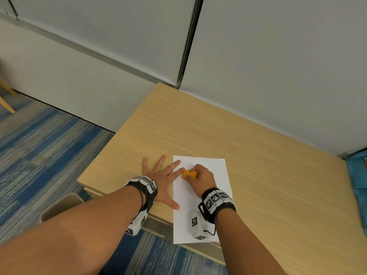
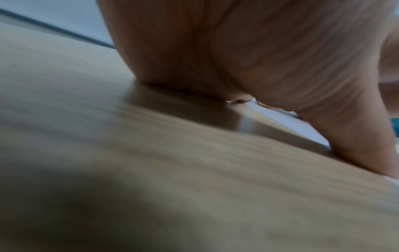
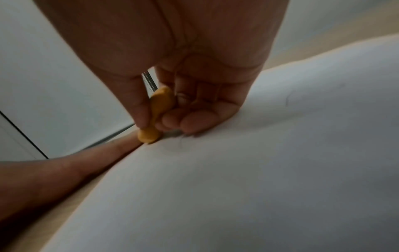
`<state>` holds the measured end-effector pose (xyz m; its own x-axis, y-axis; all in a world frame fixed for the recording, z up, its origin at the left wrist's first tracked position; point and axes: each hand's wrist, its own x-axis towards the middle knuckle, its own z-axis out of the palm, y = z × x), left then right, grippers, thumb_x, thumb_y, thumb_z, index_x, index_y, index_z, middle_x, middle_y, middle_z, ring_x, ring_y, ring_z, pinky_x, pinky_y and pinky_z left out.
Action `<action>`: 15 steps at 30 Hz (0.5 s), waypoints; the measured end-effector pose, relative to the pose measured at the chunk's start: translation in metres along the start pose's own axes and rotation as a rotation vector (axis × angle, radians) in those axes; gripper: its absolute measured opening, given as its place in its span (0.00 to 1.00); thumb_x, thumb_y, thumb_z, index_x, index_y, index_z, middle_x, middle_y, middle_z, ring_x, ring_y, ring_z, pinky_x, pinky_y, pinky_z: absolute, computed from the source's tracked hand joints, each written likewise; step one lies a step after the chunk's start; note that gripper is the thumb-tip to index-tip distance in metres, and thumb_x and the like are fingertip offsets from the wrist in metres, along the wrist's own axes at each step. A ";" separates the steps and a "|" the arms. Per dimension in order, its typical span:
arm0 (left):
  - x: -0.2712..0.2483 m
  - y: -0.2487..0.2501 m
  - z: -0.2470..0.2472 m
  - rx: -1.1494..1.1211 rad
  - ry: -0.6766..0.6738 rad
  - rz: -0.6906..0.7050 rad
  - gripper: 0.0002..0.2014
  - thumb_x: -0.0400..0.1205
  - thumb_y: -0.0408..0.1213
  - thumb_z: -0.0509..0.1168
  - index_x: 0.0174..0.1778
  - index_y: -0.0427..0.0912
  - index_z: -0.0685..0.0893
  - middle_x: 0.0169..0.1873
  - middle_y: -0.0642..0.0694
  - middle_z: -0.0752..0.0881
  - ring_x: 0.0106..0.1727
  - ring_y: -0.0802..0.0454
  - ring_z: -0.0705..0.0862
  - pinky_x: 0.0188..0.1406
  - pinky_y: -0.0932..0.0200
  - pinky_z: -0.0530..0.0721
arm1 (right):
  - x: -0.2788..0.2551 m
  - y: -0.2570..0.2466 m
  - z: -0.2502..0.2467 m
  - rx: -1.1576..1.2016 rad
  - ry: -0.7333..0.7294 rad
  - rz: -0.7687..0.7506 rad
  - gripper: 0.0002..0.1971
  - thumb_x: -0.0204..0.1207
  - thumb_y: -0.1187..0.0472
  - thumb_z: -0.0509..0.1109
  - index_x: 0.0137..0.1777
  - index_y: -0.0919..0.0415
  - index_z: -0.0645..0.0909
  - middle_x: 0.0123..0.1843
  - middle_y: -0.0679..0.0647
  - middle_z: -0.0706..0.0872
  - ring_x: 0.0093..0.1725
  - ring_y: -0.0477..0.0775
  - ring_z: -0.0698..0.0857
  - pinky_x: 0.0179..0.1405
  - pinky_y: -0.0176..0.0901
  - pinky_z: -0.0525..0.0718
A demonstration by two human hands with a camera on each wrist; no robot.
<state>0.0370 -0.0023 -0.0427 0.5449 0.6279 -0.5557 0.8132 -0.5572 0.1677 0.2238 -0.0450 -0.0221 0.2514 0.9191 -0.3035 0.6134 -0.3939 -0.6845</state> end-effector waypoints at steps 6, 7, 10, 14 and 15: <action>0.000 0.000 0.000 0.003 -0.011 -0.002 0.70 0.54 0.90 0.61 0.81 0.74 0.23 0.81 0.67 0.17 0.81 0.42 0.13 0.63 0.09 0.22 | 0.001 -0.004 -0.008 -0.018 -0.297 0.020 0.09 0.71 0.53 0.82 0.41 0.52 0.84 0.34 0.51 0.87 0.33 0.50 0.84 0.40 0.45 0.83; 0.000 0.000 0.000 0.005 -0.009 0.000 0.69 0.54 0.90 0.61 0.81 0.74 0.23 0.81 0.67 0.17 0.81 0.42 0.13 0.63 0.09 0.21 | 0.000 -0.004 -0.005 -0.010 -0.155 0.008 0.09 0.73 0.53 0.81 0.44 0.53 0.83 0.35 0.50 0.85 0.35 0.51 0.83 0.38 0.43 0.82; -0.001 0.001 -0.001 0.002 -0.017 -0.003 0.69 0.55 0.90 0.61 0.81 0.74 0.23 0.80 0.67 0.17 0.81 0.42 0.13 0.63 0.09 0.21 | -0.002 -0.002 -0.004 -0.012 -0.072 -0.032 0.09 0.76 0.55 0.79 0.47 0.56 0.82 0.34 0.47 0.82 0.33 0.47 0.80 0.36 0.41 0.77; -0.002 0.000 -0.003 0.002 -0.027 -0.009 0.69 0.55 0.89 0.62 0.82 0.73 0.24 0.81 0.67 0.17 0.81 0.42 0.13 0.63 0.08 0.23 | -0.003 -0.010 -0.017 -0.080 -0.475 0.009 0.08 0.71 0.57 0.83 0.41 0.54 0.85 0.28 0.49 0.83 0.26 0.46 0.80 0.36 0.41 0.80; -0.002 0.001 -0.003 0.003 -0.023 -0.007 0.69 0.55 0.89 0.62 0.82 0.73 0.24 0.81 0.67 0.17 0.81 0.42 0.13 0.64 0.09 0.22 | -0.001 -0.010 -0.015 -0.078 -0.392 0.009 0.08 0.72 0.55 0.82 0.43 0.53 0.85 0.31 0.50 0.84 0.29 0.48 0.81 0.37 0.41 0.80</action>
<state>0.0369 -0.0024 -0.0393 0.5343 0.6194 -0.5752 0.8165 -0.5543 0.1616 0.2289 -0.0421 -0.0050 -0.0380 0.8345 -0.5497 0.6716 -0.3860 -0.6324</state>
